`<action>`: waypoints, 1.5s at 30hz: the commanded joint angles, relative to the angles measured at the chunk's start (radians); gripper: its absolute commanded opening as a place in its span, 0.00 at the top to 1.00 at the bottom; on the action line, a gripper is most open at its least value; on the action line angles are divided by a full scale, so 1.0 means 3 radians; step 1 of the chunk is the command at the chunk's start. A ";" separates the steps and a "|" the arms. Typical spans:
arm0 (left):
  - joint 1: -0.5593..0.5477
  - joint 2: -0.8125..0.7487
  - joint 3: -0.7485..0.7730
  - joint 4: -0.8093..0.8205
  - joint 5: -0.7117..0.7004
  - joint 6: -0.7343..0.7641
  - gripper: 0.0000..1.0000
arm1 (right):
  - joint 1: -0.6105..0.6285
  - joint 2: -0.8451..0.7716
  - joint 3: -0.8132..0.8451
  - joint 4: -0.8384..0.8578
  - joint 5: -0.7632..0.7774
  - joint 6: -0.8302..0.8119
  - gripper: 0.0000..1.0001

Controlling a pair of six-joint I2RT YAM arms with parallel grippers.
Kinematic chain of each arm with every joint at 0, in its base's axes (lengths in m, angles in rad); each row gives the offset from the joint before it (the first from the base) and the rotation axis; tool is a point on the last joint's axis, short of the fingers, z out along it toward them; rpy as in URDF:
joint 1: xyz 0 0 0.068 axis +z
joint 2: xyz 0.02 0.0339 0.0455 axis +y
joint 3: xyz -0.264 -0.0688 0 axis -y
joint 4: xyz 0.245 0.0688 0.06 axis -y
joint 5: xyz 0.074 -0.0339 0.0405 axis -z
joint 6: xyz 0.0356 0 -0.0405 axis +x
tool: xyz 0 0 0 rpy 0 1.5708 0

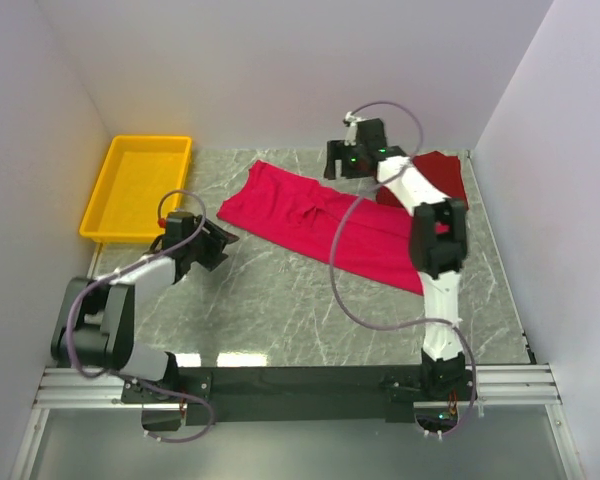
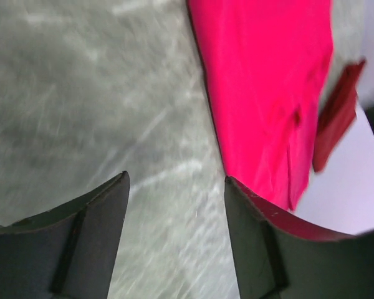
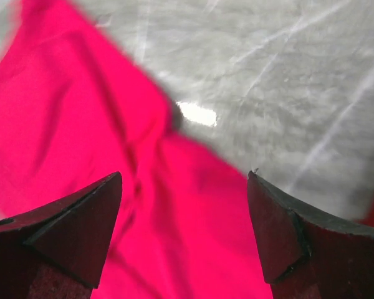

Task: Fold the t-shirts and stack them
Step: Fold the tshirt

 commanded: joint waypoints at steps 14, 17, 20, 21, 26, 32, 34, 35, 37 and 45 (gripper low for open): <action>-0.0201 0.1279 0.1011 0.0162 -0.1004 -0.0469 0.41 | -0.0259 -0.2170 -0.2091 0.0444 -0.0919 -0.0927 0.13; -0.0201 0.1432 0.1184 0.0029 -0.1055 -0.0438 0.47 | -0.0300 -0.2293 -0.2203 0.0403 -0.0940 -0.0932 0.13; -0.0201 0.1535 0.1338 -0.0114 -0.1081 -0.0341 0.64 | -0.0346 -0.2365 -0.2265 0.0372 -0.0960 -0.0932 0.13; -0.0201 0.1550 0.1358 -0.0150 -0.1106 -0.0291 0.68 | -0.0376 -0.2385 -0.2270 0.0362 -0.0960 -0.0927 0.13; -0.0196 0.1632 0.1619 -0.0420 -0.1239 0.0006 0.87 | -0.0464 -0.2437 -0.2240 0.0306 -0.1016 -0.0917 0.13; -0.0196 0.1831 0.2130 -0.0712 -0.1443 0.0543 0.99 | -0.0520 -0.2477 -0.2245 0.0275 -0.1067 -0.0907 0.13; -0.0186 0.1908 0.2339 -0.0763 -0.1500 0.0763 0.99 | -0.0535 -0.2488 -0.2275 0.0275 -0.1073 -0.0907 0.13; -0.0181 0.1939 0.2406 -0.0794 -0.1505 0.0834 0.99 | -0.0545 -0.2493 -0.2285 0.0275 -0.1078 -0.0902 0.13; -0.0145 0.2051 0.2635 -0.0871 -0.1520 0.1039 0.99 | -0.0556 -0.2503 -0.2316 0.0285 -0.1083 -0.0897 0.13; 0.0075 0.2684 0.3562 -0.1264 -0.1454 0.1479 0.99 | -0.0576 -0.2534 -0.2377 0.0280 -0.1073 -0.0937 0.13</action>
